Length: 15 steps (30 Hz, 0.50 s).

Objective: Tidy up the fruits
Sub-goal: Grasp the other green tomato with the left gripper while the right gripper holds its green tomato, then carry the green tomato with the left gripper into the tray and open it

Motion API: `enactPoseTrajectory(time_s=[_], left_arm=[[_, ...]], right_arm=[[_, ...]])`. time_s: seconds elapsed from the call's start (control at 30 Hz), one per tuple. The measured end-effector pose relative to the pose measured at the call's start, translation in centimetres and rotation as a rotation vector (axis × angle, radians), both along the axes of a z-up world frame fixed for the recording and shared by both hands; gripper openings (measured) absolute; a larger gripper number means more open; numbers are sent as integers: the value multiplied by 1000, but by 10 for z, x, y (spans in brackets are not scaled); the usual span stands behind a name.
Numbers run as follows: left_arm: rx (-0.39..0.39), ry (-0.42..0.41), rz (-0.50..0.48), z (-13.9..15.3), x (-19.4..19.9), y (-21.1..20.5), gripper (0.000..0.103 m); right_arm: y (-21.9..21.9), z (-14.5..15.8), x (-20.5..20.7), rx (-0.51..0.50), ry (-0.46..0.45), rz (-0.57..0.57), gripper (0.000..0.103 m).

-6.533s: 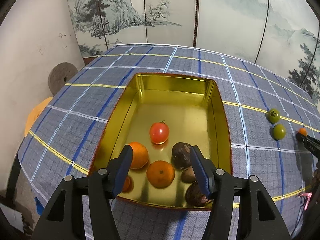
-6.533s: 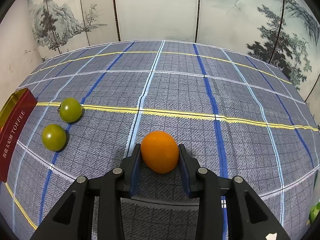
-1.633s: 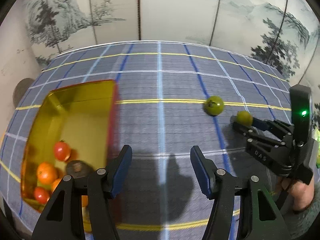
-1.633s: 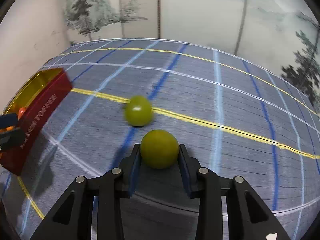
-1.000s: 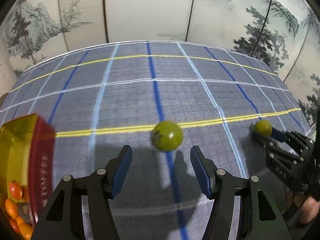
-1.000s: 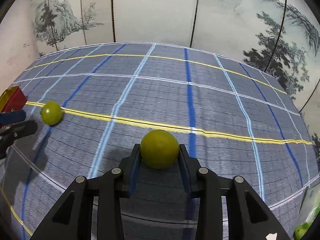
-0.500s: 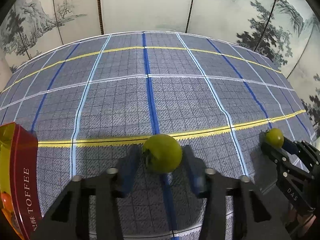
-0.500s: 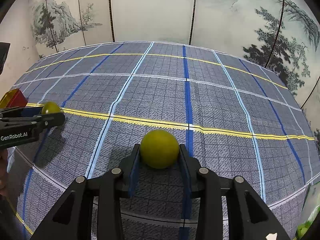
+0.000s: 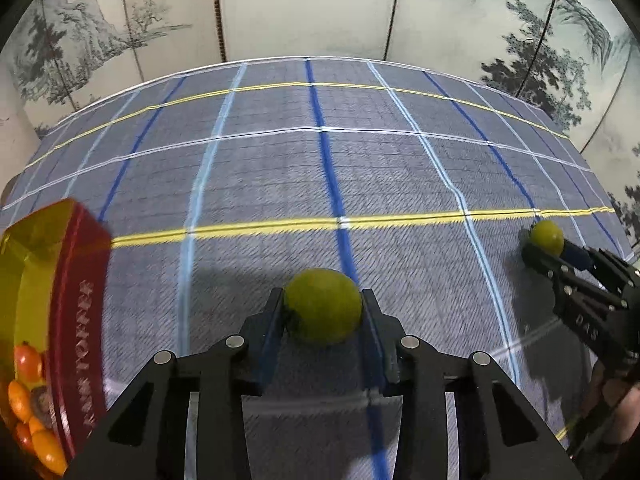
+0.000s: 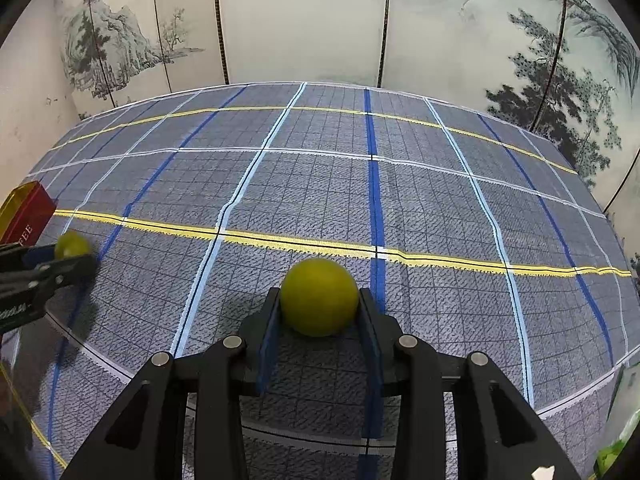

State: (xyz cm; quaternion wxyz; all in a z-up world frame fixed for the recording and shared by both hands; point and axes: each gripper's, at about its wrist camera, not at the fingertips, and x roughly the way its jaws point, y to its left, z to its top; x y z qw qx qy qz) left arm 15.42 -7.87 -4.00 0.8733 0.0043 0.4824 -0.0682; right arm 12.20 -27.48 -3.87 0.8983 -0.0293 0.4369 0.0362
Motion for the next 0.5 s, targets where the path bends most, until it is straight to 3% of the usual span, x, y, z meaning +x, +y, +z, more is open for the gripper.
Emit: enactPoseTrajectory(time_s=[0.5], left_arm=[[25, -60, 65, 38, -53, 39, 38]], right_arm=[[1, 5, -2, -22, -33, -7, 34]])
